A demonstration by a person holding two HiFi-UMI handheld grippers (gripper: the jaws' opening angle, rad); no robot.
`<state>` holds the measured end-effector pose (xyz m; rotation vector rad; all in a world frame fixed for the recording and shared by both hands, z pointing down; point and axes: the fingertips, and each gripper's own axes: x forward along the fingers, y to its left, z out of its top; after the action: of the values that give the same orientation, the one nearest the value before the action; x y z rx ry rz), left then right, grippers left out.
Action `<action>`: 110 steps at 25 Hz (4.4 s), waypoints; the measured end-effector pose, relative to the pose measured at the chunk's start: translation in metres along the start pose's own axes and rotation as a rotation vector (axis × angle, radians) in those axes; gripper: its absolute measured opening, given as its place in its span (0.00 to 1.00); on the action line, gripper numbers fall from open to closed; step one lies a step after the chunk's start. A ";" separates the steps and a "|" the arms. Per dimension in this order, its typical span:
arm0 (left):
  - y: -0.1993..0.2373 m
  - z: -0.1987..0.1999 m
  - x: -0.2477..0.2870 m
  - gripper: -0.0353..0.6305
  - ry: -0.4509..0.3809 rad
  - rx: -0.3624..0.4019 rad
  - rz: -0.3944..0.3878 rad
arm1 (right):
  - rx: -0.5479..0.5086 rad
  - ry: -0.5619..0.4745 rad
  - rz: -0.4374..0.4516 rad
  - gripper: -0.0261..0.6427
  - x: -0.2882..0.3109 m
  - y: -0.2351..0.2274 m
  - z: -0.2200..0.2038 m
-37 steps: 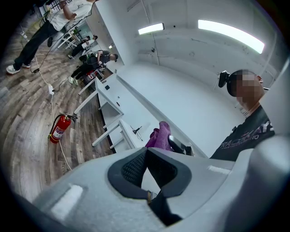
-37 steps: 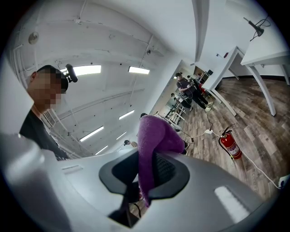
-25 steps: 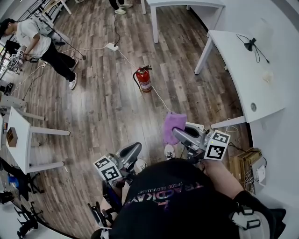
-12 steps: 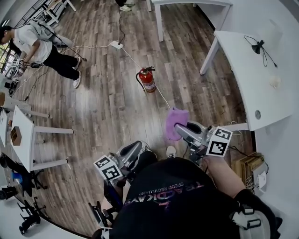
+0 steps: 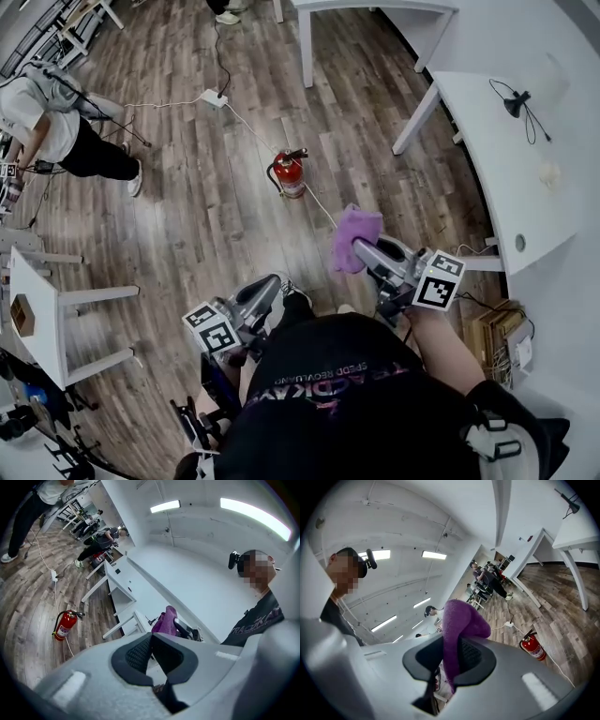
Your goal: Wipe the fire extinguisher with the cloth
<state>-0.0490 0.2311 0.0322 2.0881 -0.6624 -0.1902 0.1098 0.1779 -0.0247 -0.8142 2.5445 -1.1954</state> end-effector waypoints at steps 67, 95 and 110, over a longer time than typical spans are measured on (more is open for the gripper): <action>0.556 0.025 0.185 0.05 -0.148 0.406 0.075 | -0.151 0.302 0.122 0.13 0.315 -0.586 -0.055; 0.597 -0.023 0.161 0.05 -0.159 0.340 0.134 | 0.250 0.591 -0.172 0.13 0.290 -0.841 -0.378; 0.597 -0.020 0.185 0.05 -0.127 0.391 0.091 | 0.268 0.344 -0.029 0.13 0.289 -0.775 -0.298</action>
<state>-0.1150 -0.1158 0.5480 2.4260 -0.9291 -0.1513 0.0527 -0.1951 0.7697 -0.6301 2.5456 -1.7727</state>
